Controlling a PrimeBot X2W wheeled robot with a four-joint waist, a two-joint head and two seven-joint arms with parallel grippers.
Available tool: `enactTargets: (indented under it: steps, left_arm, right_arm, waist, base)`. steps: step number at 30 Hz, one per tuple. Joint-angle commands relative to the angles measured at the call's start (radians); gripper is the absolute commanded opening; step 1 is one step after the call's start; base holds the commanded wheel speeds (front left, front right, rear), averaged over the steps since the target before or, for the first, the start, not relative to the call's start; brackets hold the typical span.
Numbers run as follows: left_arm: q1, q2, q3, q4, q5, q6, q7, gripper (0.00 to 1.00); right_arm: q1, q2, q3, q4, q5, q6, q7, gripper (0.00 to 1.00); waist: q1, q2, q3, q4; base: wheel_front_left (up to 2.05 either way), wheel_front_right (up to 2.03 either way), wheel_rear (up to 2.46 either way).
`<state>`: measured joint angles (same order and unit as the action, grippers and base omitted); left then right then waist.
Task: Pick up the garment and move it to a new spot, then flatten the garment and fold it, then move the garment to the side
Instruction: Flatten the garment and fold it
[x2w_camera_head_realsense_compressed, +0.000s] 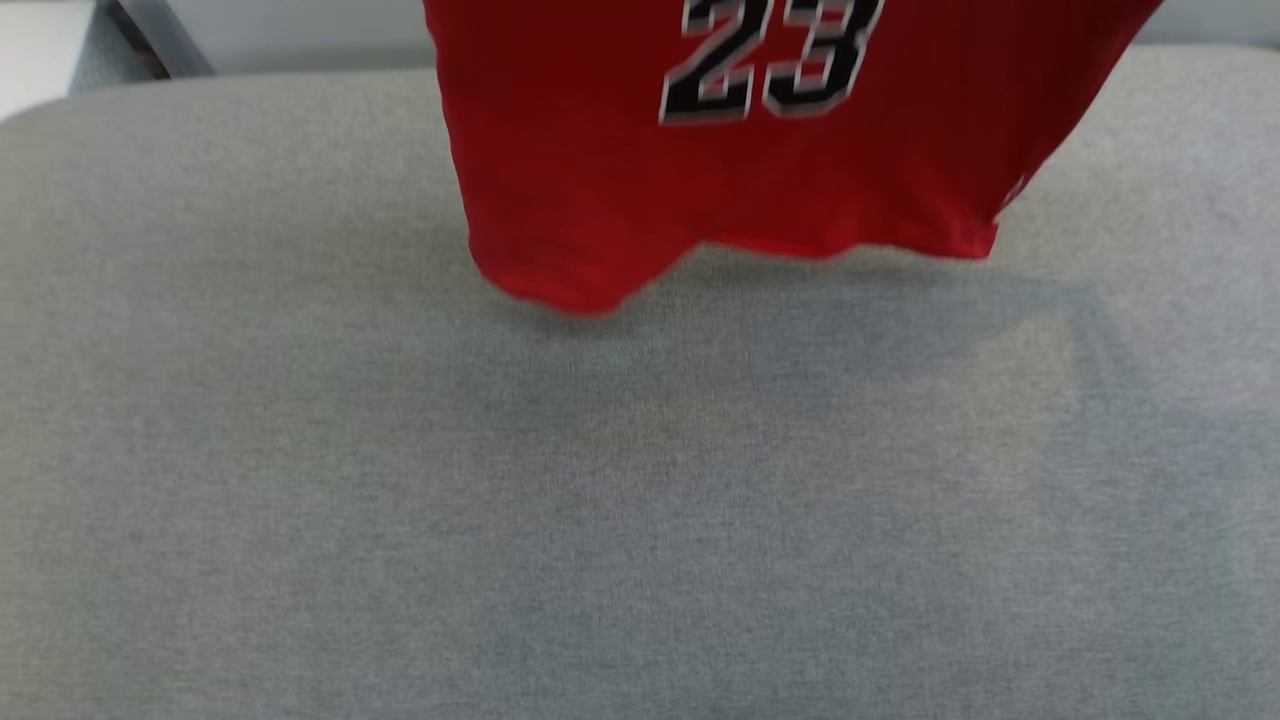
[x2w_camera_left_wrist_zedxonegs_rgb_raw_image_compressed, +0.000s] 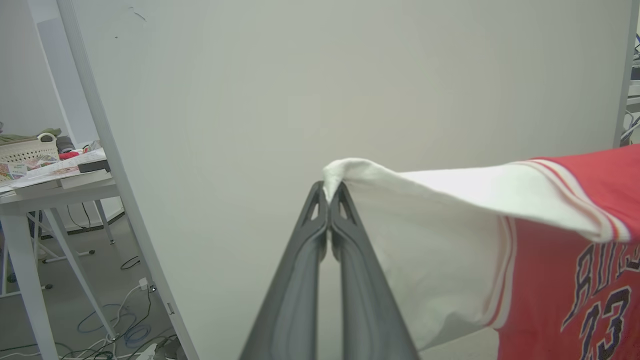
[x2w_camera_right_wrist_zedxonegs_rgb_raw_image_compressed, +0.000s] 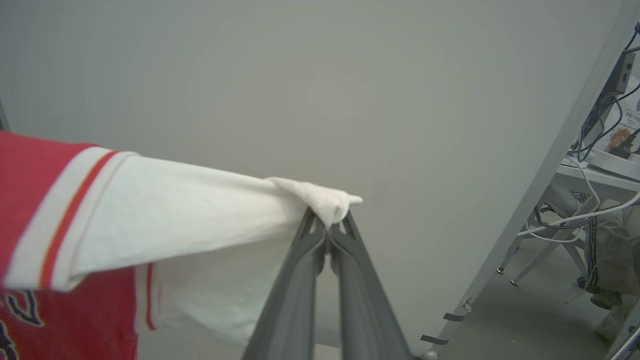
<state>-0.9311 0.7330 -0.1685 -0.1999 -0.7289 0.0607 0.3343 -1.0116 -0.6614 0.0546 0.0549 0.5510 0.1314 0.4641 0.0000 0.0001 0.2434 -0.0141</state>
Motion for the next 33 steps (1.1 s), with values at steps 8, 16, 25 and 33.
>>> enactTargets:
  steps: [8,16,25,33]
  left_arm:
    - [-0.342,-0.021,-0.064,0.205,0.086,-0.082,-0.039,0.00]
    - [-0.633,-0.108,-0.117,0.485,0.180,-0.131,-0.204,0.00]
    - [-0.810,-0.176,-0.149,0.719,0.230,-0.157,-0.389,0.00]
    - [-0.736,-0.222,-0.197,0.853,0.202,-0.181,-0.483,0.00]
  right_arm:
    - [-0.317,0.055,0.042,0.169,-0.083,-0.001,-0.126,0.00]
    - [-0.579,0.152,0.078,0.390,-0.193,-0.001,-0.269,0.00]
    - [-0.760,0.230,0.059,0.579,-0.294,-0.001,-0.417,0.00]
    - [-0.708,0.260,0.105,0.684,-0.291,-0.001,-0.465,0.00]
  waist:
    - [0.0000,-0.0001,0.275,-0.005]
    - [0.0000,-0.0001,0.406,-0.007]
    - [0.0000,-0.0001,0.474,0.023]
    - [0.0000,-0.0001,0.473,0.055]
  base:
    - [0.00,0.00,0.00]
    - [0.00,0.00,0.00]
    - [0.00,0.00,0.00]
    - [0.00,0.00,0.00]
